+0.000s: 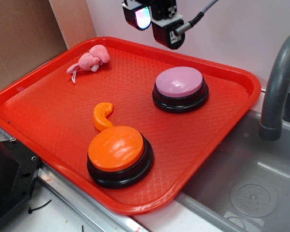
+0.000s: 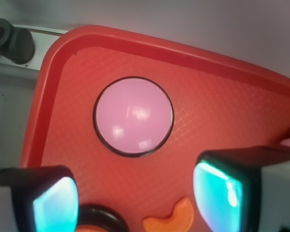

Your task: Push the pink button.

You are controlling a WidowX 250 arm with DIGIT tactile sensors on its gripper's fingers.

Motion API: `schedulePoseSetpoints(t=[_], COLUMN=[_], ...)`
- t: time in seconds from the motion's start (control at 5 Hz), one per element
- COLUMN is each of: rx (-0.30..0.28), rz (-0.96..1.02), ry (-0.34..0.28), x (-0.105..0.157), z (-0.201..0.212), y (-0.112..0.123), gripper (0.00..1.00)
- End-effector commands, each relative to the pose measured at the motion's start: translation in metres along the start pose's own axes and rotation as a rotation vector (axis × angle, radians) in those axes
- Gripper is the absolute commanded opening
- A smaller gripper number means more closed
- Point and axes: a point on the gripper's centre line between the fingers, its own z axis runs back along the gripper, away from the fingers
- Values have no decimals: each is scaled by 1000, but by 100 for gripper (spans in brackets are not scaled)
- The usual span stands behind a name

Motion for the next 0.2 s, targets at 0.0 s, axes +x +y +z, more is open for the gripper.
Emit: schedulePoseSetpoints(t=[0.0], rx=[1], rz=[22], ry=[-107], x=[-1], z=[51], y=[-6], gripper=[100])
